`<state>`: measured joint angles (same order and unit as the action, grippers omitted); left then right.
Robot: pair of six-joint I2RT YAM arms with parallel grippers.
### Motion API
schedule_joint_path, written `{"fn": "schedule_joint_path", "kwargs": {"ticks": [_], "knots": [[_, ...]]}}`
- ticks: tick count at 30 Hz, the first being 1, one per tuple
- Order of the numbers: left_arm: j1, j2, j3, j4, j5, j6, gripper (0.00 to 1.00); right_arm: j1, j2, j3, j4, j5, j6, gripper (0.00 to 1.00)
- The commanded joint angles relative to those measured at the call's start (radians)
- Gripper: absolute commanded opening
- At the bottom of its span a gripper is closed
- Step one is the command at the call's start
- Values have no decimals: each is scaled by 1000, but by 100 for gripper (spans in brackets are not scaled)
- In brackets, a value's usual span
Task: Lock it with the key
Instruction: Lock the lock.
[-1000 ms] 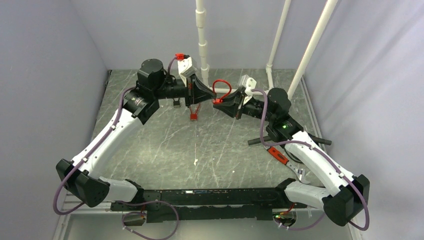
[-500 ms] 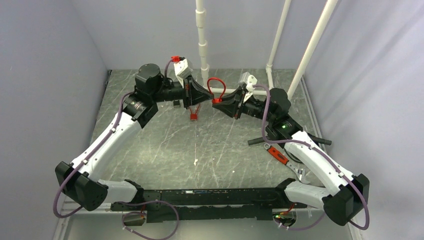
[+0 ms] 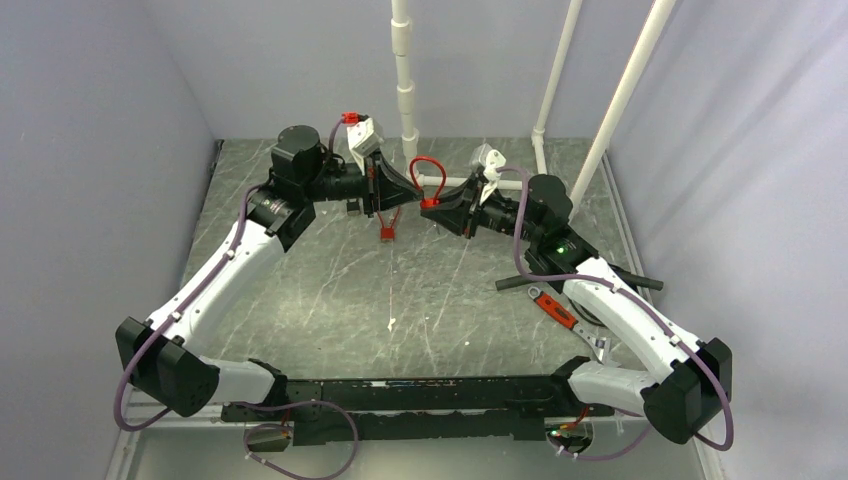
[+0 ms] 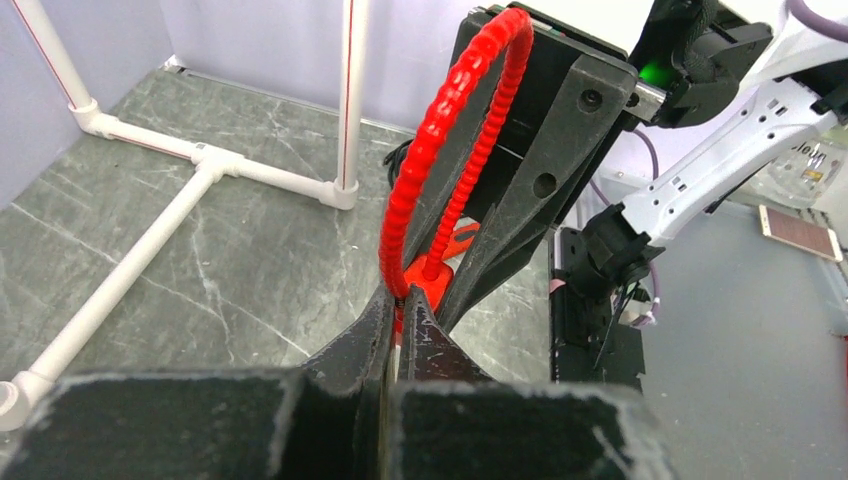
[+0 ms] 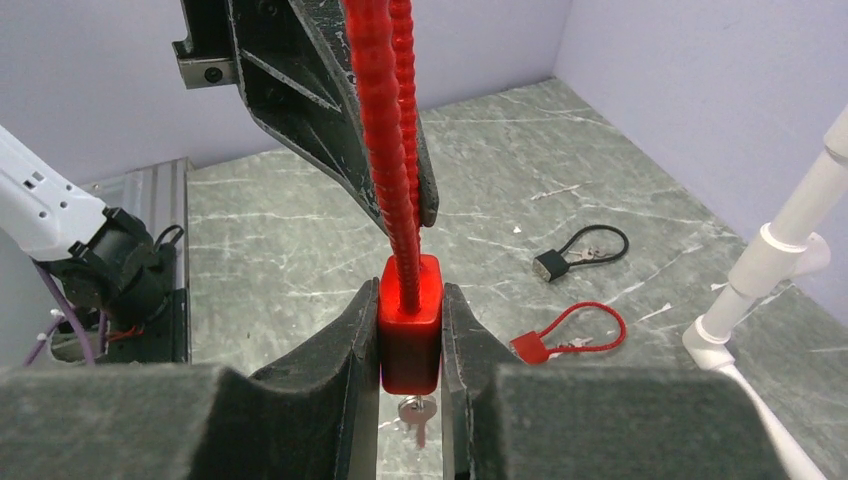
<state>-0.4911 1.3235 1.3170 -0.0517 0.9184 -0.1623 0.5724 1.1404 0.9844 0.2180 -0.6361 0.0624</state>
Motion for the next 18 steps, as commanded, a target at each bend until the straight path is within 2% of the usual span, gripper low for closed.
{"fn": "schedule_joint_path", "kwargs": {"ticks": [1,4,6,9,14,16,18], "knots": [[-45,16,-10,-212,42,91,0,11,-25,113,199,21,-35,0],[-33,30,-14,-245,27,24,0,11,-28,126,225,44,-41,0],[-23,44,-24,-217,85,-33,0,12,-25,135,250,68,-37,0],[-41,54,-33,-180,94,-62,0,12,-13,150,267,62,-2,0],[-56,91,46,-271,65,55,0,12,1,142,268,36,79,0],[-19,103,83,-250,42,29,0,10,-4,133,246,44,96,0],[64,121,112,-199,65,-40,0,10,-11,123,202,49,99,0]]}}
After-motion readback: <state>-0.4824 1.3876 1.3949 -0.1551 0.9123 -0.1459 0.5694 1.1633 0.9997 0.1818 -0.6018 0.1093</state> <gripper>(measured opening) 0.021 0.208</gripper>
